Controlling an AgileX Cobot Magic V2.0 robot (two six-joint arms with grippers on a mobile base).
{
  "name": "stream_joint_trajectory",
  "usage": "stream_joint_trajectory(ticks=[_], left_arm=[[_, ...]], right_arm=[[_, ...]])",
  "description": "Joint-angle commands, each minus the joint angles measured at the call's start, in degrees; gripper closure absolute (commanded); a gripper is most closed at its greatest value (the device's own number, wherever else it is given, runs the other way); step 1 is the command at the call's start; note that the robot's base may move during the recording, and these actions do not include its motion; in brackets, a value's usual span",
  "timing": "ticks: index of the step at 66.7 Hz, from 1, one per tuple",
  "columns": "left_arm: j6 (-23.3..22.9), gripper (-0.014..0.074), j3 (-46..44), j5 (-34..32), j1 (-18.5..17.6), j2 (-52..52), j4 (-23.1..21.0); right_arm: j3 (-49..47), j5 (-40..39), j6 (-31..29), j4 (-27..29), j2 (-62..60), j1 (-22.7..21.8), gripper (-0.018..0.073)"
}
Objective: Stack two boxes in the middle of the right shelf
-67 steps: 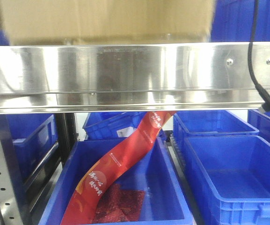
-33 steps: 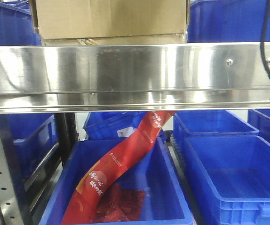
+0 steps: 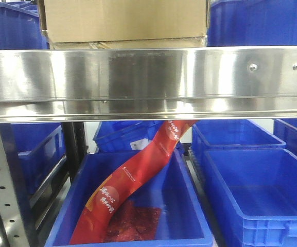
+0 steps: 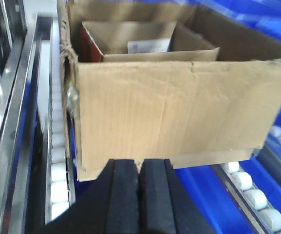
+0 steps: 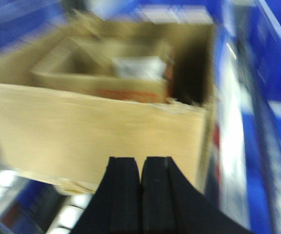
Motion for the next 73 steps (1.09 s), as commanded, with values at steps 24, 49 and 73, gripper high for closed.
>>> stream_joint_trajectory(ticks=[24, 49, 73], left_arm=[[0.3, 0.0687, 33.4, -18.8, -0.2, -29.6, -0.5], [0.3, 0.0687, 39.9, -18.4, -0.2, -47.7, -0.5], [0.3, 0.0687, 39.9, -19.1, -0.2, -49.9, -0.5]], right_arm=[[38.6, -24.5, -0.5, -3.2, -27.6, -0.1, 0.0725], [48.9, -28.8, -0.5, -3.2, -43.8, -0.1, 0.0725], [48.9, -30.6, -0.5, -3.2, -45.0, -0.4, 0.0725]])
